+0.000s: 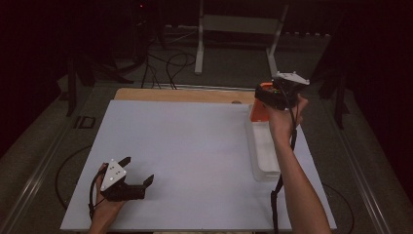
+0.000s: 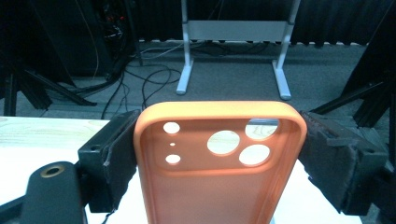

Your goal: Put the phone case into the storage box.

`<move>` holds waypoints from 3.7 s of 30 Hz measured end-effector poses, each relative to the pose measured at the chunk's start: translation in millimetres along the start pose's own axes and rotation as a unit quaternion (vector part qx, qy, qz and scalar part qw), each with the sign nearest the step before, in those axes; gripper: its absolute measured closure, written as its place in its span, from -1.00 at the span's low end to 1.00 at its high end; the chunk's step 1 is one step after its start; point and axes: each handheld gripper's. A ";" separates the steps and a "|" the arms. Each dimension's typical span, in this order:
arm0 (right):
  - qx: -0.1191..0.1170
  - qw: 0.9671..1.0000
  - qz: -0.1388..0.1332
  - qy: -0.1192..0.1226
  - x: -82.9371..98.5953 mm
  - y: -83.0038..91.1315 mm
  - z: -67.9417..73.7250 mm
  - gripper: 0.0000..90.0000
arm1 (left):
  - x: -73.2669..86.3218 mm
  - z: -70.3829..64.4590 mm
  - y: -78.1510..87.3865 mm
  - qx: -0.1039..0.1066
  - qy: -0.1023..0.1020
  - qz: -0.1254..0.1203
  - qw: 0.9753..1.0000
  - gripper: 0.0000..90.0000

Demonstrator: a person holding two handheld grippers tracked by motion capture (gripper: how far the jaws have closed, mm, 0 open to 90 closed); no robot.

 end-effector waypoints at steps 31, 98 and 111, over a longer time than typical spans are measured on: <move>0.031 0.999 0.012 -0.005 4.9 -22.5 -8.6 -0.63 | -0.4 0.1 1.7 0.001 0.001 -0.002 1.000 -0.99; 0.044 0.997 0.055 -0.020 40.7 -65.7 -17.0 -0.63 | -0.5 0.5 2.8 0.000 0.003 -0.005 1.000 -0.99; 0.047 0.997 0.059 -0.019 45.2 -69.2 -16.1 -0.63 | -0.5 0.6 3.1 0.000 0.003 -0.006 1.000 -0.99</move>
Point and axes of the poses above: each handheld gripper's, and its own axes: y roughly backward along the jaws, x roughly out of its underside, z roughly to its left, and after that the axes turned 7 degrees about -x, right-handed
